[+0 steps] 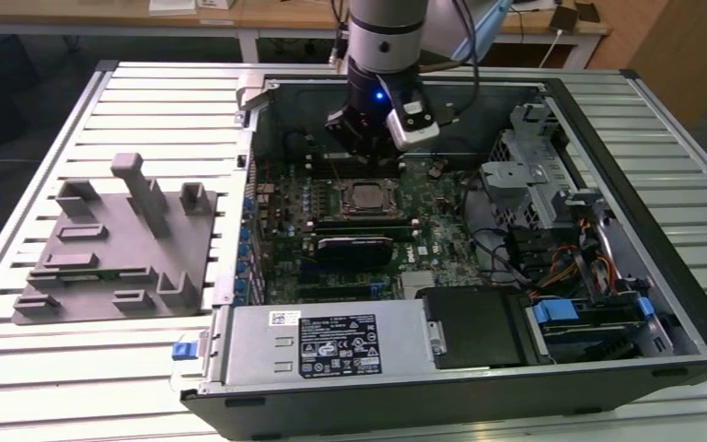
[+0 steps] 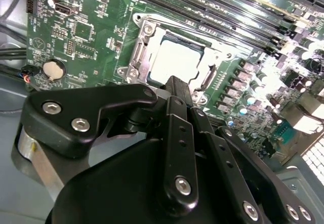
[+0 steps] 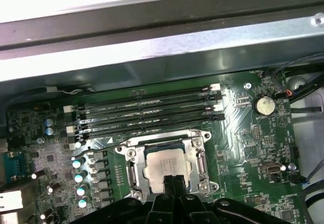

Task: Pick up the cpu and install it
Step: 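Install the first cpu locking lever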

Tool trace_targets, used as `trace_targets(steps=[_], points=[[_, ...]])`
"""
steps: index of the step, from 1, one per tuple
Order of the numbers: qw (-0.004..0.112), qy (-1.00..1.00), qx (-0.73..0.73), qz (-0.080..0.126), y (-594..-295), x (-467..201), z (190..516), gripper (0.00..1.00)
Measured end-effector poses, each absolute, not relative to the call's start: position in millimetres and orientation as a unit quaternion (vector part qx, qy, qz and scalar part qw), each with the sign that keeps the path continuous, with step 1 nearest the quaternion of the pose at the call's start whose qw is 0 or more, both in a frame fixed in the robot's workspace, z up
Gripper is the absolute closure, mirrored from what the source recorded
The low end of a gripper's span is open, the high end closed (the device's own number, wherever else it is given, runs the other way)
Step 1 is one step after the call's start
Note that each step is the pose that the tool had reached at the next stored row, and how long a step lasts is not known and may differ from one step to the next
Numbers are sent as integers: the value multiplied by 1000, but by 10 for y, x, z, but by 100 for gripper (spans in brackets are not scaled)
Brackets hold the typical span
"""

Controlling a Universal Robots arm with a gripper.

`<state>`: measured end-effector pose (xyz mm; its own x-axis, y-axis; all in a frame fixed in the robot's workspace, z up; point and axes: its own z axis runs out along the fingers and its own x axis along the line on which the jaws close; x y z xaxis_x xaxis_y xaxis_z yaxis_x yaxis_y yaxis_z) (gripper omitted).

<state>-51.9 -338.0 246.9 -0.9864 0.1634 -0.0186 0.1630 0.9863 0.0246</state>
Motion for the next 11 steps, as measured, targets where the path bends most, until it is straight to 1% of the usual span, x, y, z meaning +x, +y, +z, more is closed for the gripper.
trace_targets(steps=[11], points=[[10,997,82,12,-3380,-774,2468,89]])
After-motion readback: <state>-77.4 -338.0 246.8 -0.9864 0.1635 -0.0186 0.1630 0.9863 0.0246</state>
